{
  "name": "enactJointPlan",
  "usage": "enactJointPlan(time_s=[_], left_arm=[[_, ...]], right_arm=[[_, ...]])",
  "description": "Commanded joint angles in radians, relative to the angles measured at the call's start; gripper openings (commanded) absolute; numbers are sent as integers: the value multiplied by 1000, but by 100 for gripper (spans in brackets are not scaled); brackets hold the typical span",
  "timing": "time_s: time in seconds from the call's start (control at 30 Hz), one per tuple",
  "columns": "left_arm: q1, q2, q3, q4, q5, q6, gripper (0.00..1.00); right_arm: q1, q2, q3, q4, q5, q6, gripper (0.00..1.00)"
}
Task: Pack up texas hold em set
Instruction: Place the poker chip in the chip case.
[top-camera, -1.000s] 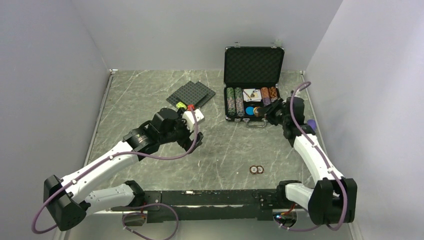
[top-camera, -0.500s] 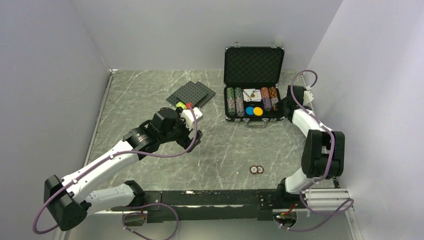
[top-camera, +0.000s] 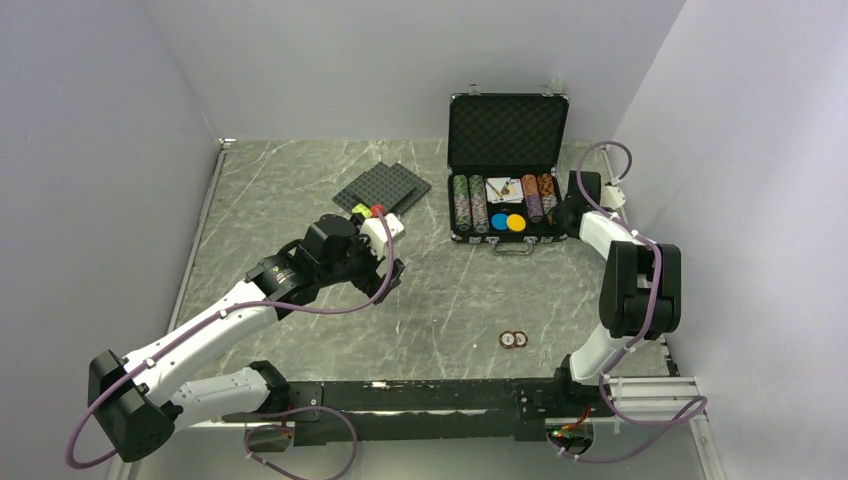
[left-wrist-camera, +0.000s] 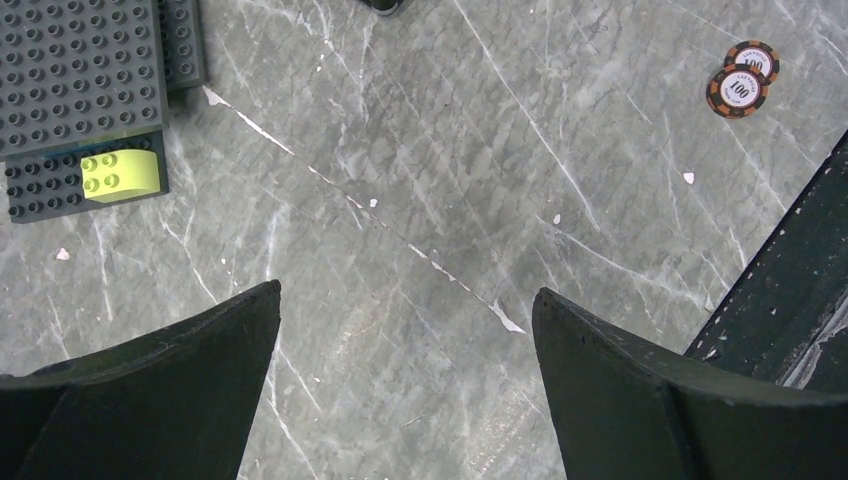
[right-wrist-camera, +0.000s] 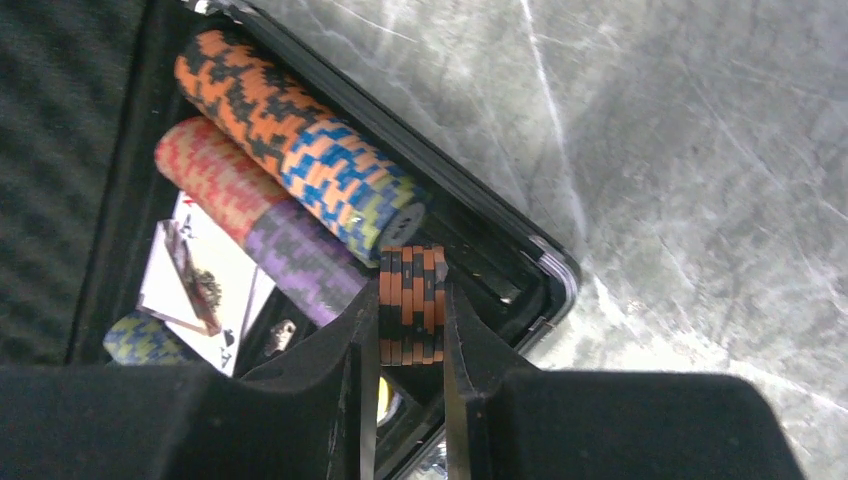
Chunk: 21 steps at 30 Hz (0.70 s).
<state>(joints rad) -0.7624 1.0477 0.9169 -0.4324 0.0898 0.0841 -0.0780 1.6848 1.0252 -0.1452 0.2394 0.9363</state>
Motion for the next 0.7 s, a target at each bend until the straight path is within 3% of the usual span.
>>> enactJointPlan(time_s=[0.0,0.27,0.43,0.67], left_arm=[[6,-2,40,6,-10,-15,99],[5,-3,40,4,-18,-15,99],[6,0,41,3,-19,-15,100],[6,-2,40,1,-19,-14,99]], right_arm=[[-3,-37,-28,36,57,57,0],[-3,16,-23,111,8,65,0],[-4,57,5,130,-33,71,18],[-3,64,21,131,-35,72,35]])
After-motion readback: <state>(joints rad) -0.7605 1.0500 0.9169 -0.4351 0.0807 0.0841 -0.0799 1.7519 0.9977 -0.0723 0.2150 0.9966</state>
